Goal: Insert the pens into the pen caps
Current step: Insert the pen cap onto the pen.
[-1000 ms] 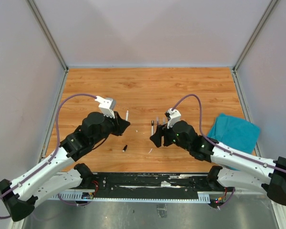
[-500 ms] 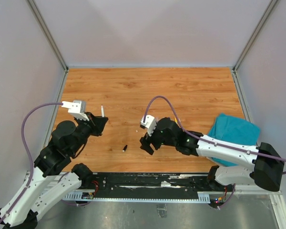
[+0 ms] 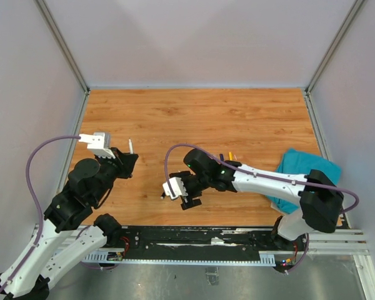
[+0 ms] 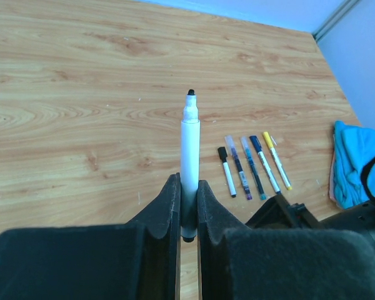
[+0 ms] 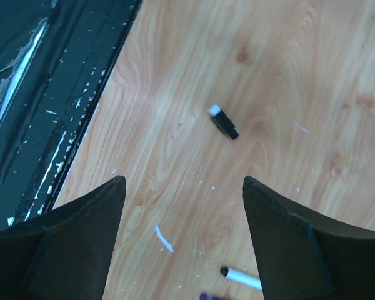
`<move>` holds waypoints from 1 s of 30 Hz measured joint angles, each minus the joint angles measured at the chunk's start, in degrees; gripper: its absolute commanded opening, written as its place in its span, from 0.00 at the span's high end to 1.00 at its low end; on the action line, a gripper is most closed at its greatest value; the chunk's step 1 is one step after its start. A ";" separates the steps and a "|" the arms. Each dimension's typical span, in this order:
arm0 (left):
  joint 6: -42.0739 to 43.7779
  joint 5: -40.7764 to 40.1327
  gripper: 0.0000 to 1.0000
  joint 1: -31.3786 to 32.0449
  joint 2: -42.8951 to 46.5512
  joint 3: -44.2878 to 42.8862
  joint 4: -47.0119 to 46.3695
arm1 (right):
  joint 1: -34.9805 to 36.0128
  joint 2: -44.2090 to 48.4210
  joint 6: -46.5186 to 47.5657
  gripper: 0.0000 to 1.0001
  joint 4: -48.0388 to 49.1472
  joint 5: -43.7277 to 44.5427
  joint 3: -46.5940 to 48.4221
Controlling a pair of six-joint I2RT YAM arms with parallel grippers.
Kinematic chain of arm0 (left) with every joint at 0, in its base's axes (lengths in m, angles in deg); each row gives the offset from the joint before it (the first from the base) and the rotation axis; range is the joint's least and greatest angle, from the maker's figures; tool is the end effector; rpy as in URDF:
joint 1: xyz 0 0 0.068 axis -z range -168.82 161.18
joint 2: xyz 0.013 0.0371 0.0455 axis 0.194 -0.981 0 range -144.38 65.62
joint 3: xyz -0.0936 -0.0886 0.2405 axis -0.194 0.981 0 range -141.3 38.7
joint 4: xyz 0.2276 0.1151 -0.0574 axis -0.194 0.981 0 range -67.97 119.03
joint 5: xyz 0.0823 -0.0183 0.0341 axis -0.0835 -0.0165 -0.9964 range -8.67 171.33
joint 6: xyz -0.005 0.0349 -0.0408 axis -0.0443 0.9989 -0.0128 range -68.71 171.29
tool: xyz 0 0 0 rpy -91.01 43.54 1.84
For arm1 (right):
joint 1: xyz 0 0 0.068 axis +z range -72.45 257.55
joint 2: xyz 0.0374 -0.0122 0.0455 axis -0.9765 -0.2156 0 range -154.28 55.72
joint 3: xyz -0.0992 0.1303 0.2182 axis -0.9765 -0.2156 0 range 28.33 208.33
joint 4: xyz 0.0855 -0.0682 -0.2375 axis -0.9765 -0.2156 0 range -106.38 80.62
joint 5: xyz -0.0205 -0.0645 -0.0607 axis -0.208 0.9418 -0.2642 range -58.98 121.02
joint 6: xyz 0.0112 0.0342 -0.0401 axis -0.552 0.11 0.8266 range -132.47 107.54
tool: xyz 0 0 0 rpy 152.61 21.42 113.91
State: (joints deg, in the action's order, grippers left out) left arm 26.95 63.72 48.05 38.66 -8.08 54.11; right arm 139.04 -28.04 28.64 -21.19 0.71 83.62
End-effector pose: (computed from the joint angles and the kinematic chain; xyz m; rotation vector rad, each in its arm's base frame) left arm 0.0866 -0.0515 0.3499 -0.0266 1.8013 -0.4953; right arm 0.1347 0.2855 0.2441 -1.9416 1.1923 0.7879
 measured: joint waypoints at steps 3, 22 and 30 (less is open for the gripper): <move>-0.13 -0.63 1.00 0.00 0.20 0.42 0.02 | 0.11 -5.09 6.78 0.28 -5.77 -3.69 5.62; -0.46 -3.39 1.00 0.00 1.31 0.74 0.26 | 1.27 -31.87 23.10 0.35 -25.77 -8.35 31.69; -1.64 -6.58 1.00 0.00 5.03 0.74 1.09 | 1.27 -36.79 23.50 0.42 -27.32 -8.68 36.04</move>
State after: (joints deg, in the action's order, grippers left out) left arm 25.31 57.14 48.05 43.69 -7.34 55.20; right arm 140.31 -64.83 52.13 -48.51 -7.97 119.66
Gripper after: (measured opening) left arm 0.103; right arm 0.606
